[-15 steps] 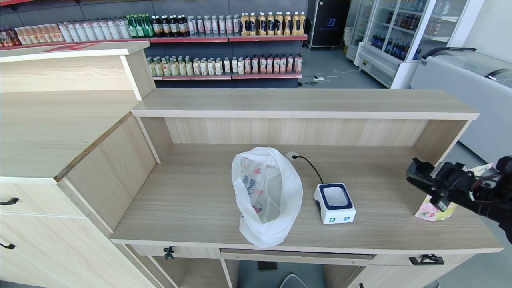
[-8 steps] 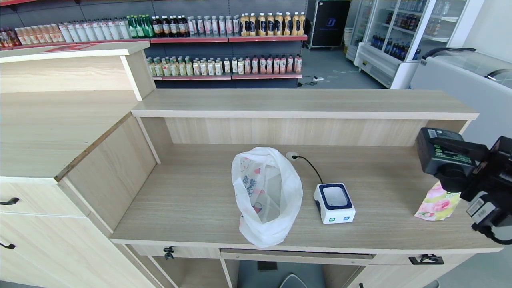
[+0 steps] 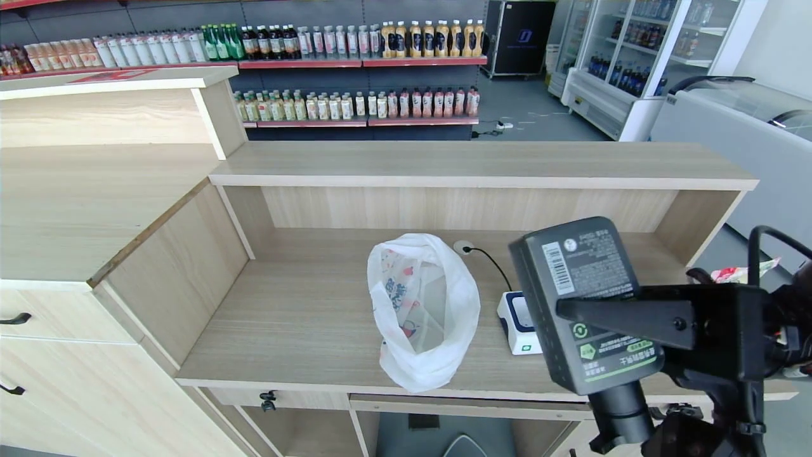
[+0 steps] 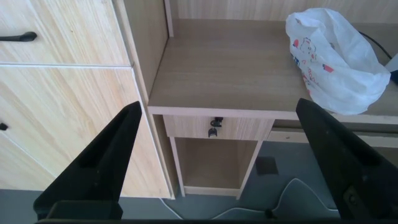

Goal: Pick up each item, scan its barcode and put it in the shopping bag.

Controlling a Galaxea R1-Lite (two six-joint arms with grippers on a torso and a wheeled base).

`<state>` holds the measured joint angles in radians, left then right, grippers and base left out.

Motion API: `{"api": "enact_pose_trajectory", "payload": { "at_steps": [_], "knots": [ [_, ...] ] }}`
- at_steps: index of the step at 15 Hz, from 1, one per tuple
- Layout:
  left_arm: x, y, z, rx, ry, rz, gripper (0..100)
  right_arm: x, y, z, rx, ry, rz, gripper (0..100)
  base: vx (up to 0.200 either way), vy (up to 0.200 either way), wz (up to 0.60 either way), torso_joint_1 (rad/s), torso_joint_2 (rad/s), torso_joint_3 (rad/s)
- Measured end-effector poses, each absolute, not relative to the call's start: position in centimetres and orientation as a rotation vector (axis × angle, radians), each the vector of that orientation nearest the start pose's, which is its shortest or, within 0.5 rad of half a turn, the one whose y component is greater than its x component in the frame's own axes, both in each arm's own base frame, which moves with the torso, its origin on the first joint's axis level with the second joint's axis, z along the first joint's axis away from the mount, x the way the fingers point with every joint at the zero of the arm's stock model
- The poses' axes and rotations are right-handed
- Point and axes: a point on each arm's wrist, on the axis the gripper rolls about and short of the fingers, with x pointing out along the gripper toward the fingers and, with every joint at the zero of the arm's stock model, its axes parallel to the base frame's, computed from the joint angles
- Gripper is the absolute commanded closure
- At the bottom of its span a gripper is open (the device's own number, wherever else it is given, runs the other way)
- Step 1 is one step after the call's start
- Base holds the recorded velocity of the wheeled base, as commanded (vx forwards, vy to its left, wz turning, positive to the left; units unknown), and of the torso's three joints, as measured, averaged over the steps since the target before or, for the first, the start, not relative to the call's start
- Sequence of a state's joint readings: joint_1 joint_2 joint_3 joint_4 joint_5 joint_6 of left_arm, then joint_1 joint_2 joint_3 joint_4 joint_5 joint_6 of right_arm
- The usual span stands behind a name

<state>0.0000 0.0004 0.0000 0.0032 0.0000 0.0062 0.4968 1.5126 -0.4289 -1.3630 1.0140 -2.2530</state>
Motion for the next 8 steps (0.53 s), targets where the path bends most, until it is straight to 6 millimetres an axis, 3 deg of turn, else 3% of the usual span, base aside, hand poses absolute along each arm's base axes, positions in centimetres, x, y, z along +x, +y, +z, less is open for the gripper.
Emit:
{"api": "enact_pose_trajectory", "payload": {
  "at_steps": [4, 8],
  "knots": [
    [-2.3, 0.0, 7.5, 0.006, 0.003, 0.0, 0, 17.8, 15.9, 18.8, -1.683, -1.912, 0.567, 100, 0.0, 0.0, 0.0, 0.0, 0.0, 0.0],
    [-2.3, 0.0, 7.5, 0.006, 0.004, 0.0, 0, 17.2, 17.9, 17.7, -1.62, -1.908, 0.664, 100, 0.0, 0.0, 0.0, 0.0, 0.0, 0.0]
  ]
}}
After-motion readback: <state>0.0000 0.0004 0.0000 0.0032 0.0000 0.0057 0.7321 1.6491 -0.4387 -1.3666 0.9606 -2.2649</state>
